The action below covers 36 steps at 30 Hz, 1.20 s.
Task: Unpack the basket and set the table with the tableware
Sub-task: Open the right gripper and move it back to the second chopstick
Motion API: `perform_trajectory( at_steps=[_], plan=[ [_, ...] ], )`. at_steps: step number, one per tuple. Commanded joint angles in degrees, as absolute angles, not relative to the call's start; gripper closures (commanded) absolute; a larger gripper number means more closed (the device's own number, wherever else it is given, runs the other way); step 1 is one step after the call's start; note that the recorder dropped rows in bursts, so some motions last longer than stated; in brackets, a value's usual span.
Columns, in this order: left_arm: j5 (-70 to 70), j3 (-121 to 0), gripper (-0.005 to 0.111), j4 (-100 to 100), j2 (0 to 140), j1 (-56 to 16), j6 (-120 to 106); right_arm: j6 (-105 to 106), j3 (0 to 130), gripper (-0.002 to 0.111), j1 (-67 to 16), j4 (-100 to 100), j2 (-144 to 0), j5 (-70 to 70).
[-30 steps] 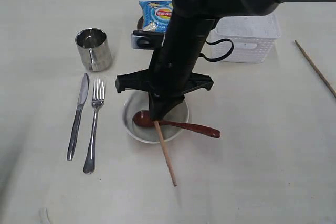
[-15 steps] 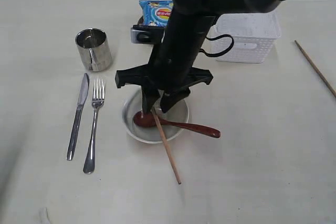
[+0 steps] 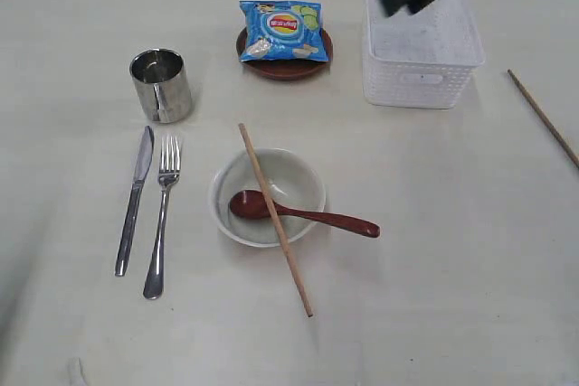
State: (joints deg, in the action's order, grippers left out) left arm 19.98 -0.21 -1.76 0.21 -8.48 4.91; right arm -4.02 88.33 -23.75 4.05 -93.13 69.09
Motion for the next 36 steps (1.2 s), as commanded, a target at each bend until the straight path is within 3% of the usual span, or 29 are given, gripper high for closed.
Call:
perform_trajectory(
  at_steps=[1, 5, 10, 15, 36],
  plan=[
    [19.9, 0.0, 0.107, -1.7, 0.0, -8.7, 4.7, -4.4, 88.4, 0.09, -13.5, -4.6, -91.2, 70.0],
    [19.9, 0.0, 0.107, -1.7, 0.0, -8.7, 4.7, -4.4, 84.3, 0.08, -3.7, -4.2, -92.8, 66.7],
    [19.9, 0.0, 0.107, -1.7, 0.0, -8.7, 4.7, -0.3, 77.8, 0.068, 2.8, -4.2, -98.0, 59.3],
    [19.9, 0.0, 0.107, -1.7, 0.0, -8.7, 4.7, 11.7, 75.9, 0.069, 6.0, -4.8, -105.8, 56.2],
    [19.9, 0.0, 0.107, -1.7, 0.0, -8.7, 4.7, 20.8, 75.9, 0.069, 12.6, 1.7, -121.4, 50.3]
  ],
)
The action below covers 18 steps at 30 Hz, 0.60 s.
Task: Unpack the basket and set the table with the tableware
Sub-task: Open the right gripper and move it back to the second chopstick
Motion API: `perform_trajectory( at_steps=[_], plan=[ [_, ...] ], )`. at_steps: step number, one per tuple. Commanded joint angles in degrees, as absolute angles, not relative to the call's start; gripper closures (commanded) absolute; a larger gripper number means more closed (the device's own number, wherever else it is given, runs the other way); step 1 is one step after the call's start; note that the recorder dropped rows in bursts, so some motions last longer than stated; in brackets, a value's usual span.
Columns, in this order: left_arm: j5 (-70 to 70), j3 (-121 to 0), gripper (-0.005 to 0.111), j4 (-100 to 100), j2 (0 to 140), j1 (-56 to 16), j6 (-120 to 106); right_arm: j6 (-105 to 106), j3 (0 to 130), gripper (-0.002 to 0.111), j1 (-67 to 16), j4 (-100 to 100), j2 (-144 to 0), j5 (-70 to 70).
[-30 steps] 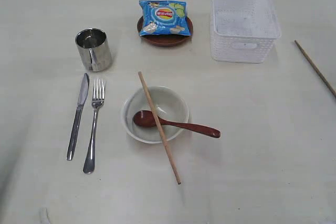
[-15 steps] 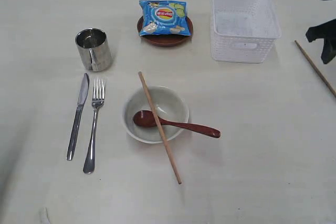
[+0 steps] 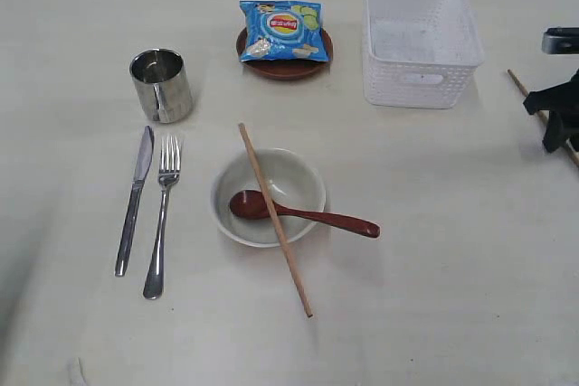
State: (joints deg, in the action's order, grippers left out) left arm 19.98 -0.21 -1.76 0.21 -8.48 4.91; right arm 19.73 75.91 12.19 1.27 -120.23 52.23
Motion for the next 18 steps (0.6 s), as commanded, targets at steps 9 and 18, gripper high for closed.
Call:
perform_trajectory(
  at_steps=[9, 18],
  plan=[
    [19.9, 0.0, 0.107, -1.7, 0.0, -8.7, 4.7, 20.8, 75.9, 0.084, 12.6, 1.2, -124.2, 49.7],
    [19.9, 0.0, 0.107, -1.7, 0.0, -8.7, 4.7, 16.1, 75.9, 0.109, 12.6, -0.6, -125.1, 51.4]
  ],
)
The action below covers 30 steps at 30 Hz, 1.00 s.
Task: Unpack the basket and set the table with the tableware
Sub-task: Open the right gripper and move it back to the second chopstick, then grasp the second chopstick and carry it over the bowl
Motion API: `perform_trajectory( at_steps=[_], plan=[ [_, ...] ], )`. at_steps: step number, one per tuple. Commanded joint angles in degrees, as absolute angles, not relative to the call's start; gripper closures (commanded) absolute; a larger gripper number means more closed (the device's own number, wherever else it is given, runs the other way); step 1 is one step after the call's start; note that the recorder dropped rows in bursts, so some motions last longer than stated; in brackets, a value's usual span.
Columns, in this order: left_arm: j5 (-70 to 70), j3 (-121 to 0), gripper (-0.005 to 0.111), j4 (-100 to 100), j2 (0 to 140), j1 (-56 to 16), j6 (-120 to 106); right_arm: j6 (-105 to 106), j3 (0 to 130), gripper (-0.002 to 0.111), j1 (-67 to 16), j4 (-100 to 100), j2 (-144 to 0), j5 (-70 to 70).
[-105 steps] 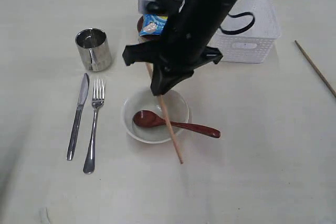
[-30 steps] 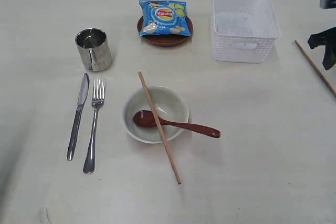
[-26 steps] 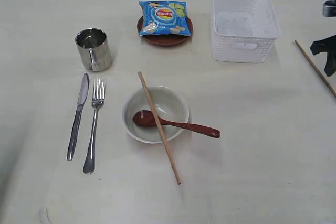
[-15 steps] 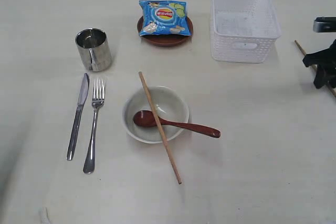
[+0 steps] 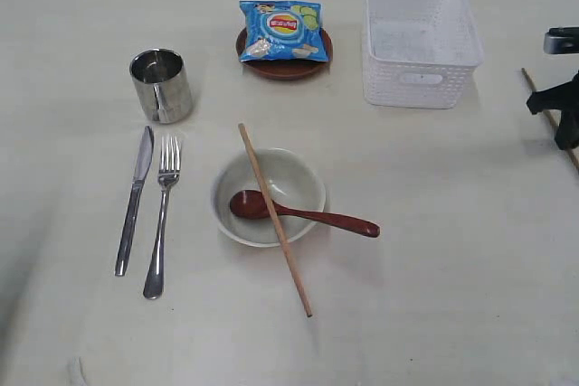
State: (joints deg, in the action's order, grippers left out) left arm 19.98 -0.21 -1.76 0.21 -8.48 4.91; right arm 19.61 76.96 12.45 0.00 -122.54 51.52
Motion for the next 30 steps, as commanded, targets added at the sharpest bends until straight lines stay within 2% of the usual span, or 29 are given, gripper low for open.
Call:
perform_trajectory(
  at_steps=[1, 14, 20, 25, 30],
  plan=[
    [19.9, 0.0, 0.107, -1.7, 0.0, -8.7, 4.7, 15.1, 75.9, 0.109, 12.6, -0.7, -124.5, 51.5],
    [19.9, 0.0, 0.107, -1.7, 0.0, -8.7, 4.7, 5.4, 75.9, 0.109, 12.6, -6.4, -105.2, 58.1],
    [19.9, 0.0, 0.107, -1.7, 0.0, -8.7, 4.7, 7.0, 75.9, 0.109, 11.7, 6.5, -96.0, 58.6],
    [19.9, 0.0, 0.107, -1.7, 0.0, -8.7, 4.7, 12.0, 75.9, 0.109, 4.1, 17.6, -91.9, 60.2],
    [19.9, 0.0, 0.107, -1.7, 0.0, -8.7, 4.7, 10.9, 75.9, 0.109, -8.3, 19.6, -90.9, 63.0]
  ],
)
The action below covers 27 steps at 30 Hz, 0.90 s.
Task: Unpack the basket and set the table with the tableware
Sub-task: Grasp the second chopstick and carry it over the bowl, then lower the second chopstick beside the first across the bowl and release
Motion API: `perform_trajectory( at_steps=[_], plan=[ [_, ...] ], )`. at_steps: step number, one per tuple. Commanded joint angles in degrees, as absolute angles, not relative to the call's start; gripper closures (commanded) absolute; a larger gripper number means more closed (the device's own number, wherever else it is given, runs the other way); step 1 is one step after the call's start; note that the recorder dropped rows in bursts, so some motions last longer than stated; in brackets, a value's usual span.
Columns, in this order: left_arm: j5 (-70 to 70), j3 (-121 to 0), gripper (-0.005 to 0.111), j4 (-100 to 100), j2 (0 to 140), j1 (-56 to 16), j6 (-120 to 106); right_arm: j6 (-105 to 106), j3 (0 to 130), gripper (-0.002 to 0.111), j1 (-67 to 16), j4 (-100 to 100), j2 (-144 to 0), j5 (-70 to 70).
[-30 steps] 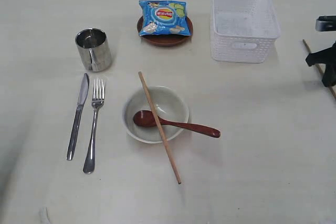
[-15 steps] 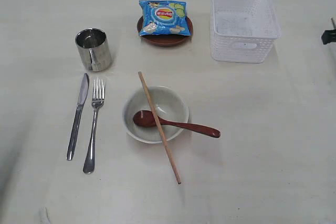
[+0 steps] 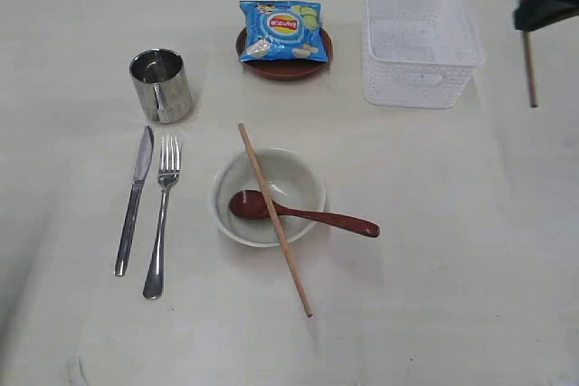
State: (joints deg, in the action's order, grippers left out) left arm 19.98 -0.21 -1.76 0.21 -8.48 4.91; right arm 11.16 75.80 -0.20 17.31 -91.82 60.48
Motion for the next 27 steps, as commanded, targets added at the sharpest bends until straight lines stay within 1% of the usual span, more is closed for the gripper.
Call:
perform_trajectory(
  at_steps=[1, 7, 13, 19, 27],
  plan=[
    [19.9, 0.0, 0.107, -1.7, 0.0, -8.7, 4.7, 9.9, 75.9, 0.109, -10.2, 19.9, -91.0, 63.3],
    [19.9, 0.0, 0.107, -1.7, 0.0, -8.7, 4.7, 6.1, 75.9, 0.109, -21.8, 23.0, -91.4, 63.3],
    [19.9, 0.0, 0.107, -1.7, 0.0, -8.7, 4.7, 3.8, 73.9, 0.109, -30.4, 22.9, -95.6, 62.2],
    [19.9, 0.0, 0.107, -1.7, 0.0, -8.7, 4.7, 1.1, 69.4, 0.109, -35.8, 23.1, -99.8, 56.4],
    [19.9, 0.0, 0.107, -1.7, 0.0, -8.7, 4.7, 0.9, 66.9, 0.109, -38.4, 24.6, -103.1, 54.2]
  ],
)
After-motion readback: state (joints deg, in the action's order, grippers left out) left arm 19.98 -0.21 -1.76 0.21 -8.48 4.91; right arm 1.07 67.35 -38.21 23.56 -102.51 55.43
